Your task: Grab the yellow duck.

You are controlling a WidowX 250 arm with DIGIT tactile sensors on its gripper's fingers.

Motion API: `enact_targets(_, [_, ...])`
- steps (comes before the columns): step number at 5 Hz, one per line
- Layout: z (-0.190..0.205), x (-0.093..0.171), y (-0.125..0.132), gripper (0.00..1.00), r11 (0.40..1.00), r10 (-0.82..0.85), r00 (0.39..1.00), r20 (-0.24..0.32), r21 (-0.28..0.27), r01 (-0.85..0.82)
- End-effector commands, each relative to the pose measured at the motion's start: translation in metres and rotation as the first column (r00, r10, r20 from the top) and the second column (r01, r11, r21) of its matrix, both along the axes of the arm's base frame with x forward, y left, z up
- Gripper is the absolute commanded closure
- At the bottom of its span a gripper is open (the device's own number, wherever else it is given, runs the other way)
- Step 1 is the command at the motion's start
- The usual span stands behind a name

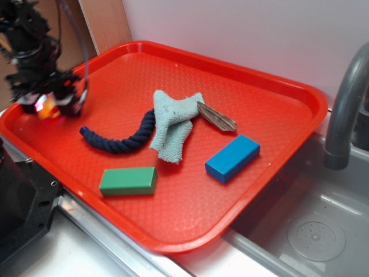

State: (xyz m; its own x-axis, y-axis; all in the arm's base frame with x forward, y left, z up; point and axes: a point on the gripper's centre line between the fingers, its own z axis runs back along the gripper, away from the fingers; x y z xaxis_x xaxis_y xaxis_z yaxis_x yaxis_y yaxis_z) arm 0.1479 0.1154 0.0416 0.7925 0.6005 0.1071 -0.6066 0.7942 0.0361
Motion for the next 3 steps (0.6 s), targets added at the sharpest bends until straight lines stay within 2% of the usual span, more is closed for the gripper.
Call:
enact_targets(1, [0.108,0.008,-0.075,1.0,0.954,-0.28,0.959,0.044,-0.099,0.283])
enact_targets(2, [0.157,0.014,-0.103,1.0,0.919,-0.383,0.923,0.037,-0.088,0.384])
enact_targets(3, [0.207,0.014,-0.101,1.0,0.899,-0.43,0.903,0.02,-0.076,0.43])
